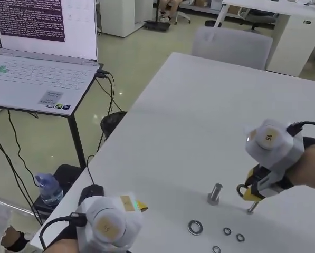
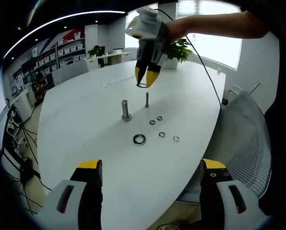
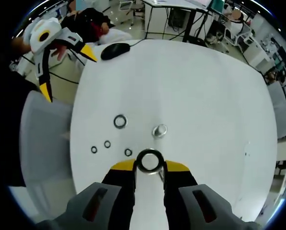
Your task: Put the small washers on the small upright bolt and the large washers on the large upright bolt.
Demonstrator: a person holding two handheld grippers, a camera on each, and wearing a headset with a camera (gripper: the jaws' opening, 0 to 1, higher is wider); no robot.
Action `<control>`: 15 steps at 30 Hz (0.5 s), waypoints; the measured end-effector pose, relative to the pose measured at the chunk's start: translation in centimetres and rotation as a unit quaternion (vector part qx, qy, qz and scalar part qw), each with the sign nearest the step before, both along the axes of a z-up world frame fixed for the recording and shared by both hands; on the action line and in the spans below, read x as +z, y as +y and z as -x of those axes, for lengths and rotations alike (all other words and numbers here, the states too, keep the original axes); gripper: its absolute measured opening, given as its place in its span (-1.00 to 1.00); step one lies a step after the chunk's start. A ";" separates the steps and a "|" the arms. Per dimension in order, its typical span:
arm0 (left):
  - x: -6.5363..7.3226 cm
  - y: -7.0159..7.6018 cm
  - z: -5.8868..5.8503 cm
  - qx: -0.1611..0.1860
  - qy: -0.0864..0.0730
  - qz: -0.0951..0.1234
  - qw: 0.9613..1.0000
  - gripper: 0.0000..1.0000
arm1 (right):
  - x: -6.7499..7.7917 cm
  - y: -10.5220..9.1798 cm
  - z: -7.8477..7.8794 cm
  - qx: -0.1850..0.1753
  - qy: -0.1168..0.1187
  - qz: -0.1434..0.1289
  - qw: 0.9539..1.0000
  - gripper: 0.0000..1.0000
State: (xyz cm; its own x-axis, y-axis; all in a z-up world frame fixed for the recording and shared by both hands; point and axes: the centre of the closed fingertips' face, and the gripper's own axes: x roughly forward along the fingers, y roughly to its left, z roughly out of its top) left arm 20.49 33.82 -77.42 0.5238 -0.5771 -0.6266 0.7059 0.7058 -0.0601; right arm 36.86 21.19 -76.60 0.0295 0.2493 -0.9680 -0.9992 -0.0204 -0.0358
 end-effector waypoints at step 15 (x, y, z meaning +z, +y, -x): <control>-0.4 0.5 -0.1 0.002 0.005 0.000 1.000 0.68 | -1.3 2.0 -1.3 0.007 0.003 0.009 1.000 -0.58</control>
State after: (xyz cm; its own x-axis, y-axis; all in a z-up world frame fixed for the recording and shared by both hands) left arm 20.59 34.36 -77.84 0.5194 -0.5753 -0.6319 0.7022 0.7088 -0.0681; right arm 38.17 23.22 -77.87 0.0203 0.2324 -0.9724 -0.9990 -0.0340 -0.0290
